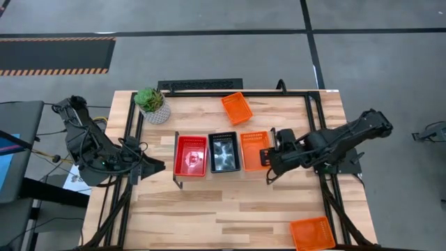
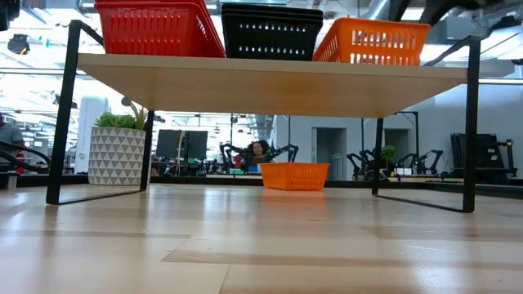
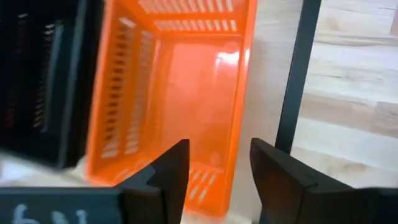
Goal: Stack baskets on shelf by color
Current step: Put the bottom left orange bin on the shelf, then stack the bottom orange bin on top of the other orange bin on the shelf
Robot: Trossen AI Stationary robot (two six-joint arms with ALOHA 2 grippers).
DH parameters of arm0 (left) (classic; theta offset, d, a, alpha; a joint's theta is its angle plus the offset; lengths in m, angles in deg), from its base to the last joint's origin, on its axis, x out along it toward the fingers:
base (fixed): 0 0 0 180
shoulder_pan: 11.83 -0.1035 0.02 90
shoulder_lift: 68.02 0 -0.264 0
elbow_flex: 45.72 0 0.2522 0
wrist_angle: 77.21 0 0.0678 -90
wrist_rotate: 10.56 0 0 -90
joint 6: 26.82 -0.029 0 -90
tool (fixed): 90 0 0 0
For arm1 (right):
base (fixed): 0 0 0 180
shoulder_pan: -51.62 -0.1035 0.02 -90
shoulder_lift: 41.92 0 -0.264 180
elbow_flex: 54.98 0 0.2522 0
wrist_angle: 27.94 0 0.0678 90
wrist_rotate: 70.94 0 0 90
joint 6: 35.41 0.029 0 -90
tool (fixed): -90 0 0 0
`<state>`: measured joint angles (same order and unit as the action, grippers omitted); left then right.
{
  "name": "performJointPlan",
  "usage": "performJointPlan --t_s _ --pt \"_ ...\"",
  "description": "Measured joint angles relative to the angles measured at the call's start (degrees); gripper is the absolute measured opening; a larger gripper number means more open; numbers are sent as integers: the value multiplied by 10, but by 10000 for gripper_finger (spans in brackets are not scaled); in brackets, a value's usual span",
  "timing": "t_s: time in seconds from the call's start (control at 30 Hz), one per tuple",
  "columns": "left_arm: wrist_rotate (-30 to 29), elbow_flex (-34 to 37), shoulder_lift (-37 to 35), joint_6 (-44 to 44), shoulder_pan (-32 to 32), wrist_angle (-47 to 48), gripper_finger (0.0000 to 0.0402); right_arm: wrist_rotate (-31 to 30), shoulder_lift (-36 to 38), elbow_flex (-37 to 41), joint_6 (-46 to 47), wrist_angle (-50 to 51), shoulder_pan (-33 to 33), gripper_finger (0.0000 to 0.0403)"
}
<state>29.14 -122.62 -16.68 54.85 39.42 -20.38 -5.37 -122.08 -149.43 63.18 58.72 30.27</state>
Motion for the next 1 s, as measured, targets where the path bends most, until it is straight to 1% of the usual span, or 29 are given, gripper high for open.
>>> performJointPlan --t_s 0.13,0.27,0.3,0.37,0.47,0.57,0.63,0.7,0.8,1.0 --pt "5 0 0 0 0 0 178 1 0 -60 -25 55 -40 200" --pt "6 0 0 0 0 0 178 11 0 -85 -26 111 -118 201" --pt "6 0 0 0 0 0 178 21 0 -83 -20 124 -140 201" --pt "6 0 0 0 0 0 178 61 -8 -70 -14 141 -182 200" --pt "6 0 0 0 0 0 178 118 -30 -32 -16 136 -248 201" --pt "6 0 0 0 0 0 178 158 -49 7 -32 112 -306 208" --pt "5 0 0 0 0 0 178 187 -58 32 -45 74 -335 213" --pt "6 0 0 0 0 0 178 192 -63 56 -46 36 -356 218" --pt "5 0 0 0 0 0 178 193 -64 88 -54 -20 -375 223" --pt "2 0 0 0 0 0 178 205 -64 146 -125 -109 -383 226"
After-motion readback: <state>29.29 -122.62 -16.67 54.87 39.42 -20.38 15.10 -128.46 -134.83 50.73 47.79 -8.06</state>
